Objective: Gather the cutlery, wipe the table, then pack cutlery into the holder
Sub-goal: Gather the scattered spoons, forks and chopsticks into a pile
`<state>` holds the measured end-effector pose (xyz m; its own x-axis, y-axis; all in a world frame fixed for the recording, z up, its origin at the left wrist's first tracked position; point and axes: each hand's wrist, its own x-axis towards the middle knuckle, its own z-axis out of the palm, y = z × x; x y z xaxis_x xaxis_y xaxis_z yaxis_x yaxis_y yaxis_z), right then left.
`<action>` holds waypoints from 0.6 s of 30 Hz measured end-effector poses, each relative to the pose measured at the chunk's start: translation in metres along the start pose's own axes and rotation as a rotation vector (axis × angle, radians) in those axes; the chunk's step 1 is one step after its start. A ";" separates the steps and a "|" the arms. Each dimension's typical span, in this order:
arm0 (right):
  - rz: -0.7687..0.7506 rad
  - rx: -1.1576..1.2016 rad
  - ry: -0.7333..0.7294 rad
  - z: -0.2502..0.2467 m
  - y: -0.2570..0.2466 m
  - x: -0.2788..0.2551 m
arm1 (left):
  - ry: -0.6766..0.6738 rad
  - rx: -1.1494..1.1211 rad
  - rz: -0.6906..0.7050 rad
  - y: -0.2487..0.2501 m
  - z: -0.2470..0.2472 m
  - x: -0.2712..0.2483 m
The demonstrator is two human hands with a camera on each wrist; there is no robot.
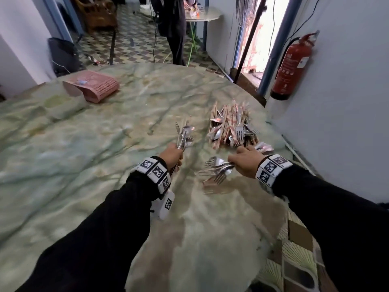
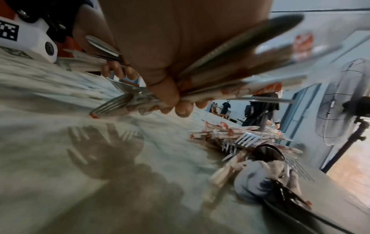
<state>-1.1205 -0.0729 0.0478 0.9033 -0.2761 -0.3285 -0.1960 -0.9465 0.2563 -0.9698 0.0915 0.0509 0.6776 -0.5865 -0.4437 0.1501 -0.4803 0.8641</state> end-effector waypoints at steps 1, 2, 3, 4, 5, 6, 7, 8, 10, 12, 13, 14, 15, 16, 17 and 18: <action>-0.035 -0.030 -0.001 0.002 0.007 0.000 | 0.016 -0.012 -0.003 0.001 0.008 0.001; -0.068 -0.060 0.005 0.003 0.014 0.001 | 0.033 -0.027 -0.007 0.001 0.016 0.002; -0.104 -0.088 0.010 0.005 0.021 0.002 | 0.048 -0.044 -0.009 0.002 0.022 0.003; -0.131 -0.115 0.012 0.007 0.027 0.003 | 0.058 -0.059 -0.011 0.003 0.028 0.004; -0.153 -0.137 0.020 0.009 0.033 0.004 | 0.061 -0.070 -0.013 0.004 0.033 0.006; -0.171 -0.152 0.029 0.012 0.039 0.006 | 0.062 -0.075 -0.015 0.005 0.037 0.008; -0.188 -0.158 0.040 0.013 0.045 0.009 | 0.063 -0.078 -0.016 0.006 0.039 0.011; -0.200 -0.159 0.046 0.014 0.050 0.012 | 0.065 -0.081 -0.020 0.006 0.041 0.013; -0.207 -0.159 0.067 0.014 0.062 0.016 | 0.064 -0.091 -0.023 0.010 0.042 0.017; -0.181 -0.158 0.053 0.013 0.073 0.016 | 0.055 -0.091 -0.015 0.014 0.043 0.022; -0.161 -0.157 0.037 0.014 0.079 0.015 | 0.049 -0.091 -0.010 0.016 0.043 0.024; -0.140 -0.158 0.026 0.015 0.085 0.015 | 0.041 -0.093 -0.003 0.019 0.044 0.027; -0.121 -0.157 0.027 0.015 0.093 0.014 | 0.037 -0.095 0.007 0.023 0.046 0.029; -0.105 -0.148 0.034 0.014 0.102 0.015 | 0.038 -0.093 0.018 0.026 0.047 0.034; -0.093 -0.119 0.067 0.017 0.111 0.017 | 0.040 -0.084 0.028 0.030 0.049 0.038; -0.093 -0.099 0.137 0.019 0.118 0.018 | 0.040 -0.071 0.035 0.032 0.052 0.042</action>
<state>-1.1348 -0.1923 0.0548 0.9605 -0.1568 -0.2301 -0.0771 -0.9438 0.3215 -0.9737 0.0177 0.0479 0.7112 -0.5749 -0.4046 0.1757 -0.4120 0.8941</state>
